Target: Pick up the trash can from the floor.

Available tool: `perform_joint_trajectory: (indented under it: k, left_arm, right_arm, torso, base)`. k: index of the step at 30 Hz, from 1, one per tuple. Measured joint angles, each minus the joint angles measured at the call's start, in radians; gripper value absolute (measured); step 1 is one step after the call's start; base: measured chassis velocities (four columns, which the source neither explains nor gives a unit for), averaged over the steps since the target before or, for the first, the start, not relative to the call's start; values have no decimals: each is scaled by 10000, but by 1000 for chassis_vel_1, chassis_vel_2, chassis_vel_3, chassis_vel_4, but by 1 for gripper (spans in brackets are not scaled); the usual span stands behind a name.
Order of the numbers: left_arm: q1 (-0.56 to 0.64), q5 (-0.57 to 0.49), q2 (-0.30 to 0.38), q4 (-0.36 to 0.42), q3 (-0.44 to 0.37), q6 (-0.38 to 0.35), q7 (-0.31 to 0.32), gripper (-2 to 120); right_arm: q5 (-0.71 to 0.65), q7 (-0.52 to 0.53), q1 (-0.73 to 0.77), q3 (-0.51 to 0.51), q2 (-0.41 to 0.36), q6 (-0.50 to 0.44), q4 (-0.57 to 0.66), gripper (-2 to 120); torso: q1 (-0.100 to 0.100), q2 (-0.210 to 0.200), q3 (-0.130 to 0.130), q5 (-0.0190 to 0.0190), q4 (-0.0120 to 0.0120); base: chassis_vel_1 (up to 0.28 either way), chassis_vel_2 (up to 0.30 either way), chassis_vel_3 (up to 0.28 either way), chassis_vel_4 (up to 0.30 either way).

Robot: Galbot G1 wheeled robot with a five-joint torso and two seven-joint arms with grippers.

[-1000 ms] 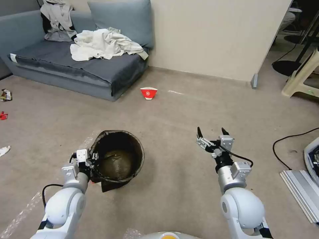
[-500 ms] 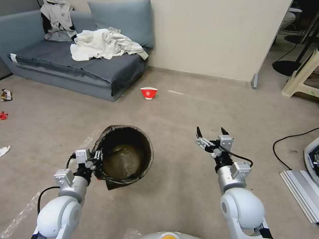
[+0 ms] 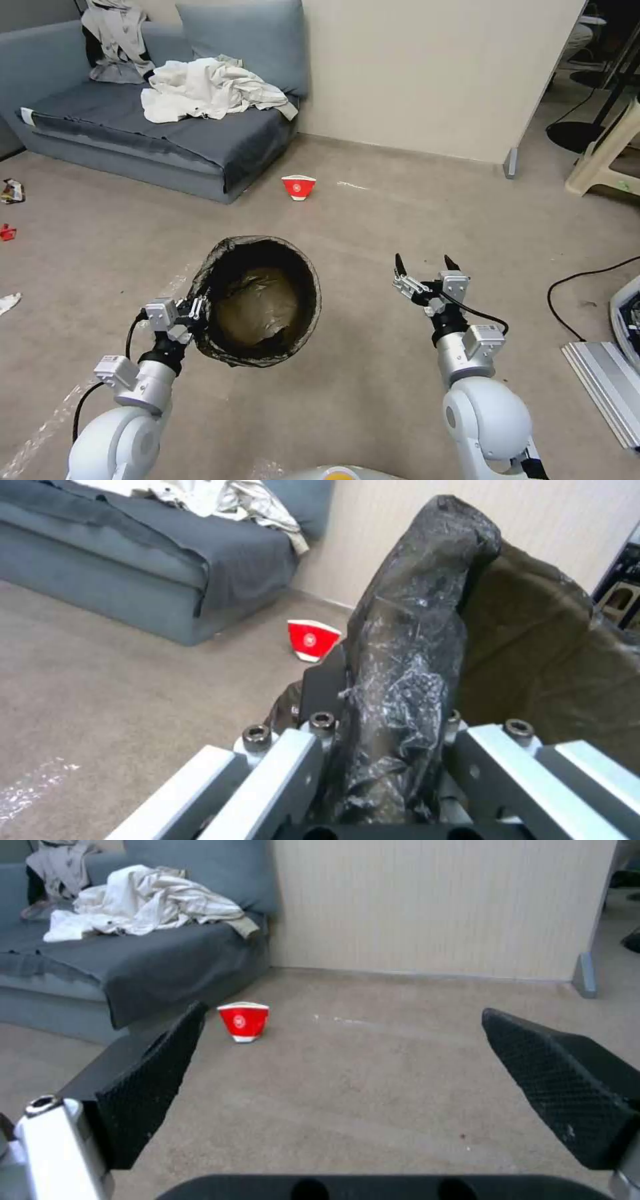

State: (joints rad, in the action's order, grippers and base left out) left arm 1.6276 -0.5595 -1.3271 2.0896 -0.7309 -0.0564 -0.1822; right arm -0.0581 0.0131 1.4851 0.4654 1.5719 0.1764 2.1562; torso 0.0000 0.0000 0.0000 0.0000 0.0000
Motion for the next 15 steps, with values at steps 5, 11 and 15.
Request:
perform_joint_trajectory:
  k: [5,11,15]
  left_arm:
    - [-15,3,-9,0,2,-17,58,7]
    - [-23,10,-13,-1,5,-31,98,7]
    - [-66,21,-14,-1,34,-62,260,7]
  right_arm:
    - [5,16,0,-7,6,3,0,100]
    - [8,23,0,-7,11,4,0,100]
    - [11,31,-9,-32,17,3,0,100]
  torso:
    - [0,0,0,0,0]
    - [0,0,0,0,0]
    - [0,0,0,0,0]
  base:
    - [0,0,0,0]
    - [0,0,0,0]
    - [0,0,0,0]
